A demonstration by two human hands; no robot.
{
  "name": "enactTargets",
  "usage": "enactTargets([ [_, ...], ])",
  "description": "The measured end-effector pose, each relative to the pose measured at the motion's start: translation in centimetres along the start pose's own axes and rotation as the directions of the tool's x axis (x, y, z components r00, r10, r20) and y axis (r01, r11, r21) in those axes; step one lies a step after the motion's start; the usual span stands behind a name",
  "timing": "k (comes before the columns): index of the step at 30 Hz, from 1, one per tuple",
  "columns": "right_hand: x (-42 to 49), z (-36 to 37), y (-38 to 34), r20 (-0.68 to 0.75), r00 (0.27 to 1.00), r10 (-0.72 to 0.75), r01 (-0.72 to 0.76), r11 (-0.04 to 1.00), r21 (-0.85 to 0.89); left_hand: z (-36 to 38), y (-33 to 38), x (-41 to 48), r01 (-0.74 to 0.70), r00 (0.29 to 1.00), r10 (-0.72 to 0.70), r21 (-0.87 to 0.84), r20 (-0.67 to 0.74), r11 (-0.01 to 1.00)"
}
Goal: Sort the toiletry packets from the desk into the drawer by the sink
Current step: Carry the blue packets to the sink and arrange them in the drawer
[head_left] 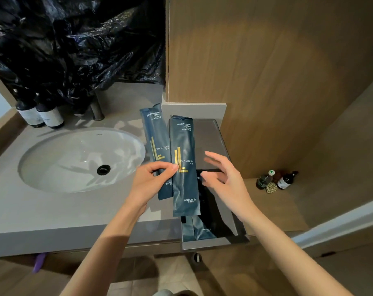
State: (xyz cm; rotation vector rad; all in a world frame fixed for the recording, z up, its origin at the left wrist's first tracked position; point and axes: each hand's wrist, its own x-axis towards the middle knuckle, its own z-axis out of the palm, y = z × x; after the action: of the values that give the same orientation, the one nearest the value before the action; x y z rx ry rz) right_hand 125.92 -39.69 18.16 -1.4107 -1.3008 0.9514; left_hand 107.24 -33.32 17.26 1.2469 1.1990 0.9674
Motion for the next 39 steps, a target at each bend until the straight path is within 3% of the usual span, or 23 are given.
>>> enactTargets([
  [2, -0.1, 0.2, 0.0, 0.005, 0.989, 0.146, -0.145, 0.973, 0.179, 0.6, -0.5, -0.5, -0.023, 0.999, 0.021, 0.034, 0.039, 0.999],
  [5, -0.6, 0.1, 0.3, -0.022, 0.964, 0.266, -0.247, 0.921, 0.301, 1.8, -1.4, -1.1, -0.067, 0.993, 0.056, 0.099, 0.103, 0.993],
  [11, -1.7, -2.1, 2.2, -0.114, 0.913, 0.391, -0.346, 0.893, 0.289, 3.1, -2.9, -1.2, -0.219, 0.960, 0.163, 0.253, 0.227, 0.942],
  [14, -2.7, -4.2, 3.5, -0.070, 0.879, 0.472, -0.428, 0.845, 0.321, 2.8, -3.7, -0.9, -0.285, 0.944, 0.209, 0.309, 0.256, 0.907],
  [22, -5.8, -6.0, 6.0, 0.060, 0.785, 0.617, -0.617, 0.768, 0.175, 1.0, -4.9, -0.4, -0.261, 0.958, 0.190, 0.375, 0.216, 0.890],
  [26, -3.6, -4.5, 6.6, 0.021, 0.787, 0.616, -0.616, 0.785, 0.061, 0.8, -4.9, -0.7, -0.254, 0.959, 0.187, 0.355, 0.212, 0.900],
  [35, 1.8, -0.9, 8.7, -0.083, 0.783, 0.617, -0.616, 0.787, 0.031, -1.0, -4.8, -2.0, -0.216, 0.973, 0.174, 0.320, 0.154, 0.923],
  [39, 2.2, -0.1, 10.0, -0.156, 0.818, 0.553, -0.573, 0.809, -0.132, -1.5, -4.8, -2.5, -0.195, 0.978, 0.160, 0.315, 0.135, 0.929],
])
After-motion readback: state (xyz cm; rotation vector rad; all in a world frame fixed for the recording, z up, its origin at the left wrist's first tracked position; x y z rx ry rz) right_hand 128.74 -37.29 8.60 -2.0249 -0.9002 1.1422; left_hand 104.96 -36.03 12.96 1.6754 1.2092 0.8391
